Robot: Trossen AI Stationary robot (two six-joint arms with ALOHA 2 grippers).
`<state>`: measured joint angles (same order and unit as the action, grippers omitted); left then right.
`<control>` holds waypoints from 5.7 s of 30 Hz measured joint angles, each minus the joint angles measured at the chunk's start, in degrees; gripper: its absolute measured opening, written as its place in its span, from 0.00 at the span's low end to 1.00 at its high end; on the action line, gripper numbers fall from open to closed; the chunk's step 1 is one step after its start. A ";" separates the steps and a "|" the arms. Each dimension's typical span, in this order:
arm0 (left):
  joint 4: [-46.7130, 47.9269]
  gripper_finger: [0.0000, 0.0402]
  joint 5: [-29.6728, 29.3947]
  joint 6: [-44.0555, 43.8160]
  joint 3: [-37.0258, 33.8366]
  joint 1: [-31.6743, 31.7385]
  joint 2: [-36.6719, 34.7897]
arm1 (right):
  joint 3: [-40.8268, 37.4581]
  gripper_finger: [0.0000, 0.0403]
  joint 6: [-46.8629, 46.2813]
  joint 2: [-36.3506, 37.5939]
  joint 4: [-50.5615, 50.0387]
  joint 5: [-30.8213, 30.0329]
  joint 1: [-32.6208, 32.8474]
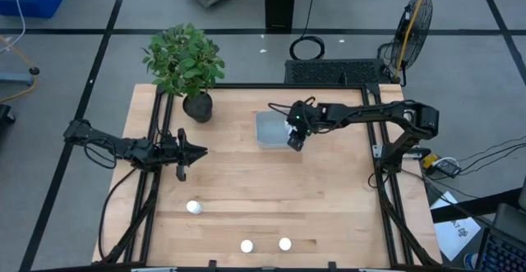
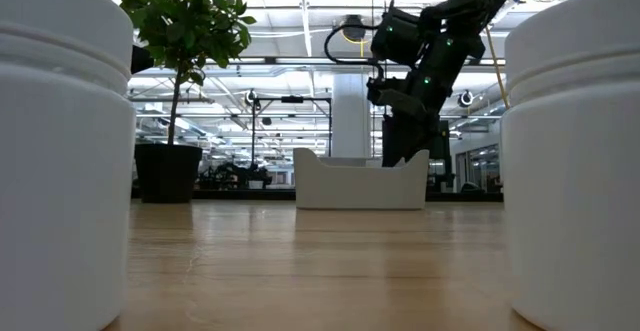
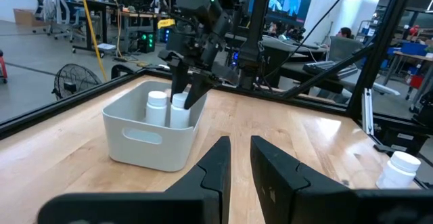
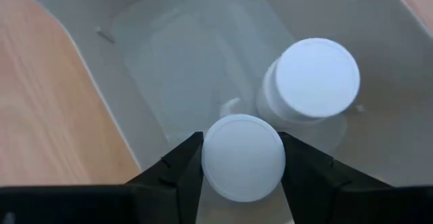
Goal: Pick and place pill bottles into a basket
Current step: Put the white pill bottle into the white bin
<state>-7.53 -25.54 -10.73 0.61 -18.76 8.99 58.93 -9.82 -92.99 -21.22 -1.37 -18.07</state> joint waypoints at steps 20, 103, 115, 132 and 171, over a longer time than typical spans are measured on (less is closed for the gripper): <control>0.00 0.15 0.00 -0.01 0.01 -0.01 0.00 | -0.13 0.52 0.09 0.02 0.02 0.11 0.15; 0.00 0.15 0.00 0.00 -0.01 -0.01 0.00 | -0.13 0.59 0.00 -9.05 40.69 -2.16 54.95; 0.00 0.15 0.00 0.00 0.01 0.00 0.00 | -0.13 0.59 -0.07 -11.57 40.20 -4.83 55.65; 0.00 0.15 0.00 0.00 0.01 -0.01 0.00 | -1.21 0.59 -0.03 -11.76 40.30 -6.37 56.42; 0.00 0.15 0.00 -0.02 -0.01 -0.01 0.00 | -5.15 0.59 -5.79 -16.68 54.64 -7.34 56.81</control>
<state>-7.53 -25.54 -10.74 0.60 -18.76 8.99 53.78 -15.61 -109.67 33.42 -8.71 38.74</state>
